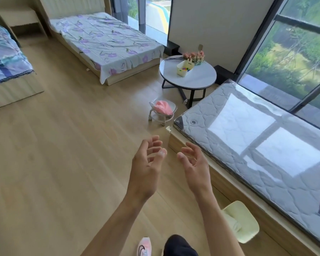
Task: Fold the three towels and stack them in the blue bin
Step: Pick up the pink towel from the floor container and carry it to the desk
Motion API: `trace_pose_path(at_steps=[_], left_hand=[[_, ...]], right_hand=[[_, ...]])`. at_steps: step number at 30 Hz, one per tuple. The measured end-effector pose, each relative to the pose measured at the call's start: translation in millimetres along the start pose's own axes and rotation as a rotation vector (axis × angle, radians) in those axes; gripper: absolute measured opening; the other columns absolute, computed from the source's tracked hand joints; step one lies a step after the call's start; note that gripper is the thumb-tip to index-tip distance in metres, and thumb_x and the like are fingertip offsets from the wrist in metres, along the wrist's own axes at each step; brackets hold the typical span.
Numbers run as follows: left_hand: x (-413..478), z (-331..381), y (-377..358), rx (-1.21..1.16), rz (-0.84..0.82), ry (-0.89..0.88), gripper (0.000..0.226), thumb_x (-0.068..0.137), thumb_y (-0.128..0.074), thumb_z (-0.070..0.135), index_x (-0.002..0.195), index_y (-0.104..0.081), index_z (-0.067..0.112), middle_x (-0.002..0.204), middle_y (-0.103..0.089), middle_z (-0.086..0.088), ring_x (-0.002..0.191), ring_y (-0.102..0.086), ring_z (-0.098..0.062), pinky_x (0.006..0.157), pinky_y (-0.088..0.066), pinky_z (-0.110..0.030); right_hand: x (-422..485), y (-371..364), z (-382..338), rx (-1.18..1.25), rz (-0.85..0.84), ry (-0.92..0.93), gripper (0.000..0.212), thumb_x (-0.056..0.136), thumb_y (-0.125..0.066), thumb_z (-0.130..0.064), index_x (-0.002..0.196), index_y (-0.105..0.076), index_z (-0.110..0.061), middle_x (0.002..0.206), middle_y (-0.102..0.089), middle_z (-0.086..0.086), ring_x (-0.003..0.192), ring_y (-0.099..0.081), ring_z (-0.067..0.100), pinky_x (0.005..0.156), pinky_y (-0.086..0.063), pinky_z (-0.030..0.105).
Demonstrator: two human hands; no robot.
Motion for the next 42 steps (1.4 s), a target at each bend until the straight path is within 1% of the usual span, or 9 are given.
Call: trace_pose_path(at_steps=[8, 15, 21, 29, 32, 36, 38, 40, 42], left_hand=[[182, -22, -30, -0.004, 0.018, 0.038, 0.026, 0.097, -0.059, 0.014, 0.120, -0.058, 0.025, 0.115, -0.066, 0.002, 0.105, -0.063, -0.002, 0.086, -0.048, -0.012], [361, -6, -55, 0.018, 0.064, 0.025, 0.026, 0.093, -0.060, 0.024, 0.119, -0.059, 0.026, 0.113, -0.066, 0.005, 0.104, -0.064, 0.000, 0.082, -0.047, -0.009], [474, -7, -67, 0.026, 0.058, 0.069, 0.024, 0.097, -0.057, 0.018, 0.121, -0.059, 0.023, 0.113, -0.065, 0.007, 0.104, -0.063, 0.002, 0.080, -0.047, -0.006], [654, -48, -84, 0.009, -0.048, 0.138, 0.025, 0.098, -0.056, 0.017, 0.122, -0.059, 0.024, 0.111, -0.065, 0.013, 0.100, -0.063, 0.007, 0.077, -0.047, -0.004], [734, -63, -87, 0.030, -0.115, 0.148, 0.025, 0.098, -0.057, 0.018, 0.122, -0.059, 0.023, 0.112, -0.065, 0.013, 0.102, -0.063, 0.003, 0.078, -0.047, -0.005], [832, -81, -91, 0.070, -0.203, 0.173, 0.021, 0.097, -0.057, 0.016, 0.105, -0.060, 0.035, 0.104, -0.064, 0.015, 0.096, -0.062, 0.002, 0.075, -0.048, -0.007], [875, -93, -95, 0.116, -0.236, 0.186, 0.020, 0.096, -0.058, 0.015, 0.105, -0.059, 0.033, 0.104, -0.064, 0.014, 0.097, -0.061, 0.000, 0.078, -0.048, -0.008], [913, -111, -101, 0.148, -0.247, 0.208, 0.019, 0.096, -0.059, 0.014, 0.109, -0.060, 0.027, 0.105, -0.063, 0.014, 0.096, -0.061, -0.002, 0.079, -0.047, -0.007], [947, -135, -110, 0.173, -0.256, 0.225, 0.019, 0.095, -0.059, 0.013, 0.112, -0.060, 0.023, 0.104, -0.063, 0.013, 0.094, -0.061, -0.002, 0.078, -0.046, -0.006]], right_hand=[[190, -47, 5, 0.029, -0.039, -0.042, 0.046, 0.093, -0.067, -0.029, 0.137, -0.054, -0.025, 0.118, -0.065, -0.006, 0.105, -0.066, 0.011, 0.092, -0.054, 0.031], [379, -81, -16, 0.012, -0.147, -0.037, 0.043, 0.091, -0.067, -0.033, 0.132, -0.056, -0.028, 0.116, -0.067, -0.005, 0.102, -0.067, 0.010, 0.095, -0.056, 0.041], [495, -111, -25, -0.016, -0.182, -0.088, 0.040, 0.092, -0.067, -0.035, 0.130, -0.058, -0.030, 0.116, -0.066, -0.006, 0.103, -0.068, 0.012, 0.094, -0.056, 0.046], [644, -158, 8, -0.034, -0.126, -0.199, 0.037, 0.089, -0.068, -0.037, 0.125, -0.062, -0.031, 0.114, -0.068, -0.012, 0.102, -0.066, 0.005, 0.096, -0.054, 0.040], [709, -183, 18, -0.033, -0.076, -0.239, 0.035, 0.090, -0.068, -0.035, 0.124, -0.063, -0.028, 0.115, -0.068, -0.012, 0.102, -0.066, 0.003, 0.096, -0.055, 0.038], [778, -210, 27, -0.057, -0.038, -0.295, 0.032, 0.091, -0.069, -0.033, 0.121, -0.065, -0.025, 0.113, -0.069, -0.012, 0.103, -0.066, 0.005, 0.094, -0.055, 0.033], [806, -221, 37, -0.062, -0.028, -0.339, 0.031, 0.092, -0.069, -0.032, 0.121, -0.065, -0.023, 0.113, -0.069, -0.011, 0.103, -0.066, 0.004, 0.093, -0.055, 0.031], [833, -231, 48, -0.064, -0.023, -0.381, 0.031, 0.092, -0.069, -0.031, 0.121, -0.066, -0.021, 0.113, -0.069, -0.009, 0.100, -0.065, 0.002, 0.089, -0.055, 0.022], [863, -240, 67, -0.070, -0.012, -0.406, 0.029, 0.092, -0.069, -0.027, 0.120, -0.067, -0.017, 0.110, -0.069, -0.008, 0.094, -0.063, -0.004, 0.075, -0.050, 0.007]])
Point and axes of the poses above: each hand's wrist, its own x-axis towards the middle knuckle, its own y-axis out of the back of the hand, z = x × y, the point moved 8 cm from there along x, towards the middle knuckle
